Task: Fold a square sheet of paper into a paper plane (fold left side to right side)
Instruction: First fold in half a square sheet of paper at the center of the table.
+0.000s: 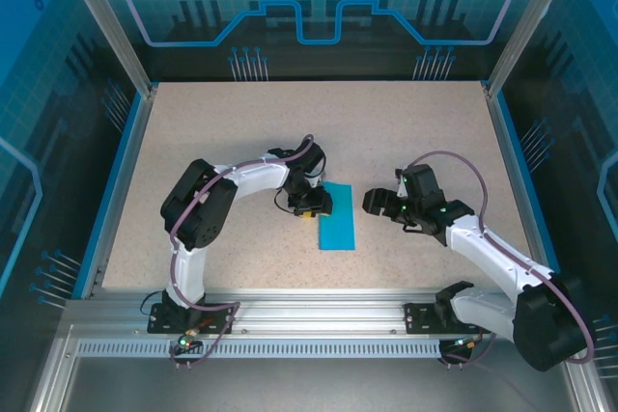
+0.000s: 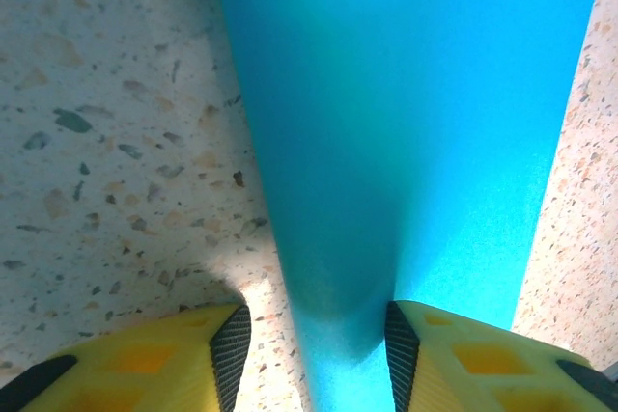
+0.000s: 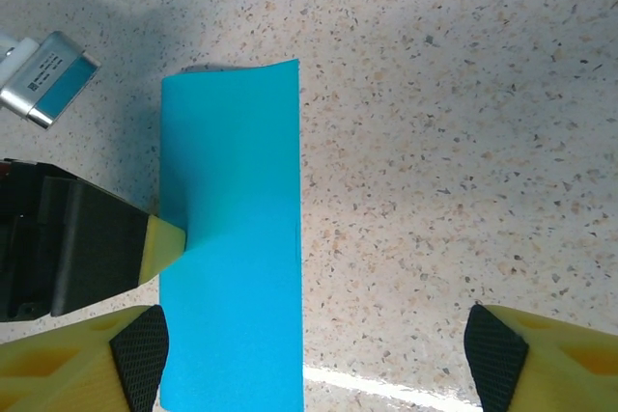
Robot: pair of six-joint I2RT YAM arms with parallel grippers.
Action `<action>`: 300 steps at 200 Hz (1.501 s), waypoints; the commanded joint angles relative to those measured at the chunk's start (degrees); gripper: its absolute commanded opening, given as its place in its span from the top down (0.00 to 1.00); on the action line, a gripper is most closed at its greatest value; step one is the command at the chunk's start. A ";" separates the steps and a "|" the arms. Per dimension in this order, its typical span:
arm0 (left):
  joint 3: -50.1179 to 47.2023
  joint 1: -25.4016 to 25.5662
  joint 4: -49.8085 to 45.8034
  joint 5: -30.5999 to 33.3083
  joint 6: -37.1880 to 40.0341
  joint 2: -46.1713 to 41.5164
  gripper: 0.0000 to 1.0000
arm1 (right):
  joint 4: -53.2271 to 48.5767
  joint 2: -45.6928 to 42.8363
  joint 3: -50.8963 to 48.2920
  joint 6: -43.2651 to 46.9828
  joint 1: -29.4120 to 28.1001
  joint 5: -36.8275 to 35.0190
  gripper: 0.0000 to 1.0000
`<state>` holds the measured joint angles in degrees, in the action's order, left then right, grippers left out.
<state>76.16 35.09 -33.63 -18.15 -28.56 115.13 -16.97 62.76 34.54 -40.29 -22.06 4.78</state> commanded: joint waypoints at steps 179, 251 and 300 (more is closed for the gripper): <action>1.21 2.10 -0.66 2.18 0.59 5.56 0.53 | 1.31 0.26 -1.06 -0.62 0.89 3.37 0.14; 1.18 2.19 -0.85 2.42 0.95 5.72 0.52 | 1.74 1.29 -1.06 -0.63 0.71 4.60 0.14; 1.28 2.30 -0.86 2.33 0.96 5.89 0.50 | 1.83 1.49 -1.06 -0.51 0.73 4.57 0.13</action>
<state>78.30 35.75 -35.92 -17.30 -28.49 116.31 -15.79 63.77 34.37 -40.51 -22.06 8.21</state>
